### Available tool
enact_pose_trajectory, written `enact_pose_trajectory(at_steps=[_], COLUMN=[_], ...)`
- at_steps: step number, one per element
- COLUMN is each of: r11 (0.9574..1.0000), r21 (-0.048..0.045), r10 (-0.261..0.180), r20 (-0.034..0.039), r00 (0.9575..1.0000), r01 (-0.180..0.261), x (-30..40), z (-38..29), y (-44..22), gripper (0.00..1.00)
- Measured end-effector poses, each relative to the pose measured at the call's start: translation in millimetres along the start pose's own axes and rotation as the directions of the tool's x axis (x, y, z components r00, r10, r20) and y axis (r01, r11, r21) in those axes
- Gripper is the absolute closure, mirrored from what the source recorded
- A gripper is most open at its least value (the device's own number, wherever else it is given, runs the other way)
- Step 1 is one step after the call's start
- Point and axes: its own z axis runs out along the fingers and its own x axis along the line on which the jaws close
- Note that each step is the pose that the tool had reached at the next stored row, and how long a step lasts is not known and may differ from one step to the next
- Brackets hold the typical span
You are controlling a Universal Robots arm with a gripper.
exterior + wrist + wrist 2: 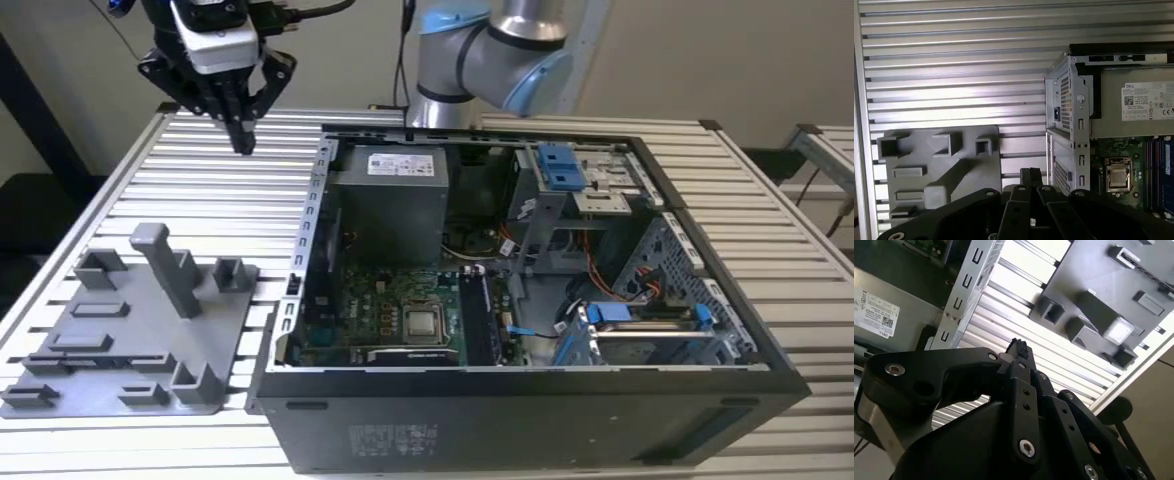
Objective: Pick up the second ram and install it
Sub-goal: 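Reach for the second ram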
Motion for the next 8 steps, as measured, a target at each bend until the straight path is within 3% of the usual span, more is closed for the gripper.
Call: enact_pose_trajectory(at_steps=[8], r11=[1.0000], r21=[0.0000], r10=[0.000], r20=[0.0000], r00=[1.0000], r01=[0.000], x=[25.5], z=[-0.6], y=[-1.7], gripper=[0.89])
